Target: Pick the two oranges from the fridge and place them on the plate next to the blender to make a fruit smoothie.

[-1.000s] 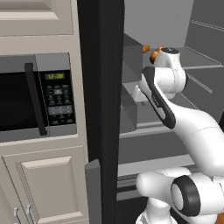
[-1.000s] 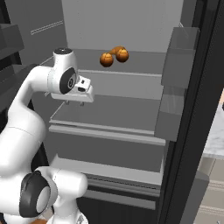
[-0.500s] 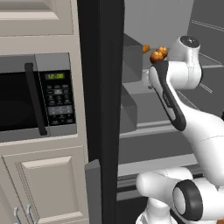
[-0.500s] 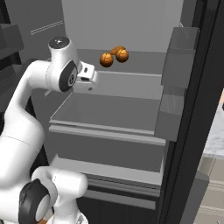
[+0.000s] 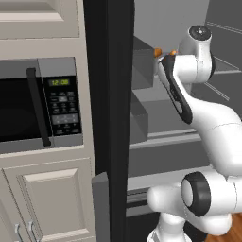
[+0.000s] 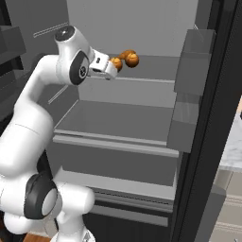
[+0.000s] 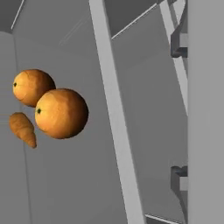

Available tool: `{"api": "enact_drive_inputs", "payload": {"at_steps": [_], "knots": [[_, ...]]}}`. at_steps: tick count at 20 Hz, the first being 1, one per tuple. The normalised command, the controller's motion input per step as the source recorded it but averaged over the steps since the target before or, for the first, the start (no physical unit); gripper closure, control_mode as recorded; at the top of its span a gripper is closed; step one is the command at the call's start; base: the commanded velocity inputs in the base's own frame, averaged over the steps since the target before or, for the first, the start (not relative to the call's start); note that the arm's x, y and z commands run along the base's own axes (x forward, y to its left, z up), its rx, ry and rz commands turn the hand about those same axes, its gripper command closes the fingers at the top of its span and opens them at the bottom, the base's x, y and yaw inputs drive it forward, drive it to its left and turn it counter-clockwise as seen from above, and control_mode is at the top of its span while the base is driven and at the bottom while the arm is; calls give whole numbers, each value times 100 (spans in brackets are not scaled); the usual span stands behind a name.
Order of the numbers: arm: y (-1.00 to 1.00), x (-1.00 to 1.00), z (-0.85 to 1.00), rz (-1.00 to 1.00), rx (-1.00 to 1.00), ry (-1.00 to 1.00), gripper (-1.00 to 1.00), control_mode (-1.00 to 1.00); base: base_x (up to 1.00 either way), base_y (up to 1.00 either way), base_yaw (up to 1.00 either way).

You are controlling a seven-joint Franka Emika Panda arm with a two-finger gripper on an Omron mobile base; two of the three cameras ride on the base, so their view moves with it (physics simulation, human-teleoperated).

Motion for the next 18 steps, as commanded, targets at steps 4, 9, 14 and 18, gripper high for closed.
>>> {"api": "enact_drive_inputs", "payload": {"at_steps": [4, 9, 14, 18], "knots": [[-16, 86, 16, -8, 5, -1, -100, -100, 0, 0, 0], [-20, 72, 3, -1, 3, -1, -100, -100, 0, 0, 0], [-12, 63, -16, 0, 0, 0, -100, -100, 0, 0, 0], [-8, 52, -31, 0, 0, 0, -100, -100, 0, 0, 0]]}}
